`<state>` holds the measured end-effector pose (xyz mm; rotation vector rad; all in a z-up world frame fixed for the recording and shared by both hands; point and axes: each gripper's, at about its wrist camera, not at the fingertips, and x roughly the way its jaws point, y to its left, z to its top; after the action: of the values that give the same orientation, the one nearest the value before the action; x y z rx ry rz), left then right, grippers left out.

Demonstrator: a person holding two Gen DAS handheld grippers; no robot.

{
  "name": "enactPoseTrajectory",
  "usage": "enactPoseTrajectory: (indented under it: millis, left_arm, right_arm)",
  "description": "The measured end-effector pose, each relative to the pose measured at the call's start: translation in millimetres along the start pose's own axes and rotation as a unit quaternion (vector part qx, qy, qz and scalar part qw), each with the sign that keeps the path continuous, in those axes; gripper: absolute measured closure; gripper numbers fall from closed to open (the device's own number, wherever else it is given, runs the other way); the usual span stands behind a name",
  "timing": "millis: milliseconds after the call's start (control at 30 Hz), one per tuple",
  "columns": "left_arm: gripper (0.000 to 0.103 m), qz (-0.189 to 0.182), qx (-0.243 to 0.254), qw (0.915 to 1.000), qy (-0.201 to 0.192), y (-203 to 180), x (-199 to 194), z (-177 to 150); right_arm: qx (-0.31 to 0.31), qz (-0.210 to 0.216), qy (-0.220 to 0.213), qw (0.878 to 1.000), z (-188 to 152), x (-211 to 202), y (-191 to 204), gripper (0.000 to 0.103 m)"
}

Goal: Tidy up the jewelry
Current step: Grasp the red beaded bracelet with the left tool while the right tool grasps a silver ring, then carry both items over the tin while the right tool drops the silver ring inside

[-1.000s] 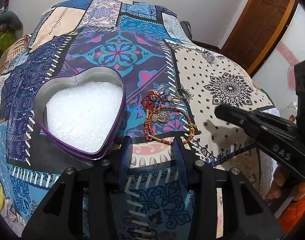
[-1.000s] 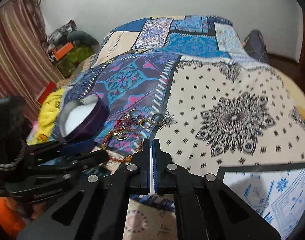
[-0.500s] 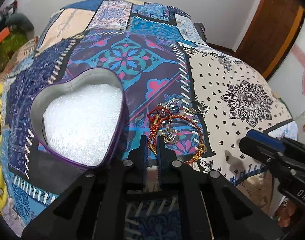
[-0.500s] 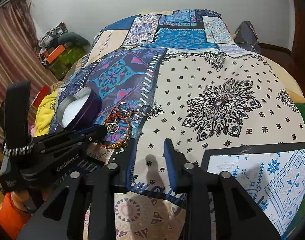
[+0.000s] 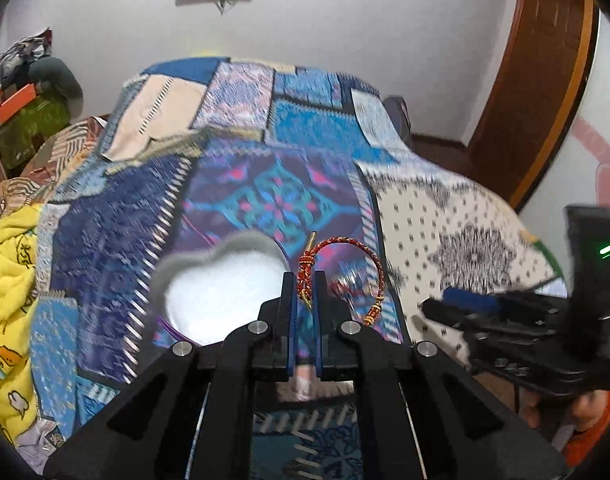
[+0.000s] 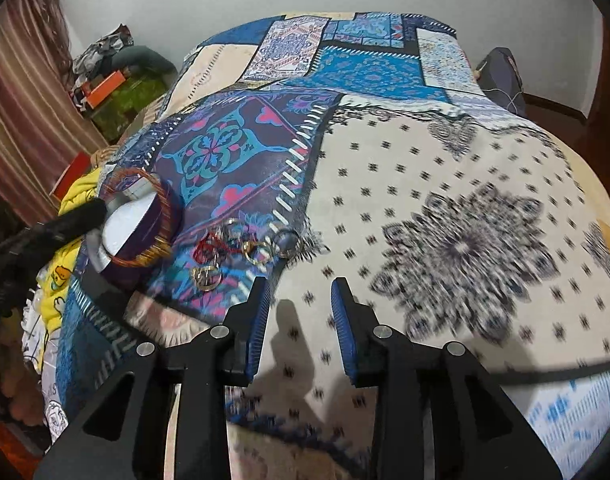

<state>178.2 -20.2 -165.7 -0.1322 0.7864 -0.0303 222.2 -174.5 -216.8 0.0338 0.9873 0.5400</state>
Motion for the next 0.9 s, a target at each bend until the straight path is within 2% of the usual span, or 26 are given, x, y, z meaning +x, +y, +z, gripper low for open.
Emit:
enactPoseTrajectory:
  millis: [400,433,467,533,900]
  left_arm:
    - [0.098,-0.004,-0.019,0.9995,-0.023,21,0,13]
    - [0.098,-0.003,-0.019,0.9995,-0.023,21,1,12]
    - [0.098,-0.004,-0.020,0.9995,-0.023,22,1,12]
    - [0.098,-0.008,-0.023,0.9995,-0.022,22,1,11]
    - [0.098,-0.006,-0.025,0.9988,-0.041,26,-19,15]
  right_arm:
    - [-0.011,-0.010,0.005,1.000,9,25,7,0.074]
    - [-0.010,-0.010,0.003,1.000,8,24,6,0.076]
    - [-0.009,-0.010,0.002,1.000,9,24,7,0.084]
    - [-0.008,-0.009,0.001,1.000,9,23,7,0.084]
    - [-0.009,-0.006,-0.041,0.999,20,-12,18,0.084]
